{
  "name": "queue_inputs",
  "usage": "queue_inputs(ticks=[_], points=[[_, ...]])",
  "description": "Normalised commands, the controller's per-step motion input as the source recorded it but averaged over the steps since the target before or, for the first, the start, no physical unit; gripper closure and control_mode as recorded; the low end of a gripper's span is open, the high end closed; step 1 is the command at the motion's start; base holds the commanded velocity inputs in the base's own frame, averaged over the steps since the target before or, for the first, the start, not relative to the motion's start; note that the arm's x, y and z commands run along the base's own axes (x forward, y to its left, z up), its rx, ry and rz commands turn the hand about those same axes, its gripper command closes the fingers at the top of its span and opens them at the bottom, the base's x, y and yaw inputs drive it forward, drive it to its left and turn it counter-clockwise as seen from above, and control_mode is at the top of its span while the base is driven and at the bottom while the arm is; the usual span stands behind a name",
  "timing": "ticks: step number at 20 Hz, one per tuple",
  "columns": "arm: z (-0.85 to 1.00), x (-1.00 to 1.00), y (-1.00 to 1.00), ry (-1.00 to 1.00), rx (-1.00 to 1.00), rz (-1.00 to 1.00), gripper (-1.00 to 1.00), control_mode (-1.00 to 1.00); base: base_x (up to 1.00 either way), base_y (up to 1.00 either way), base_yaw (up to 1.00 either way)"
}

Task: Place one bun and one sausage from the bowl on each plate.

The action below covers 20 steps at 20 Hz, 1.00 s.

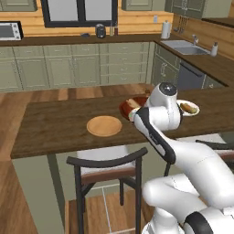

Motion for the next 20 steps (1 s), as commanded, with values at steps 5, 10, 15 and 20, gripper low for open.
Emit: queue_inputs(ticks=[5,10,15,20], points=[[0.0,0.0,0.0,0.0,0.0,0.0,-1.0,1.0,0.79,0.52,0.0],[0.0,0.0,0.0,0.0,0.0,0.0,-1.0,1.0,1.0,-0.03,0.0],[0.0,1.0,-0.35,0.25,0.0,0.01,-1.0,-1.0,0.0,0.0,0.0],[0.05,0.86,-0.58,0.14,0.0,0.1,-1.0,-1.0,0.0,0.0,0.0]])
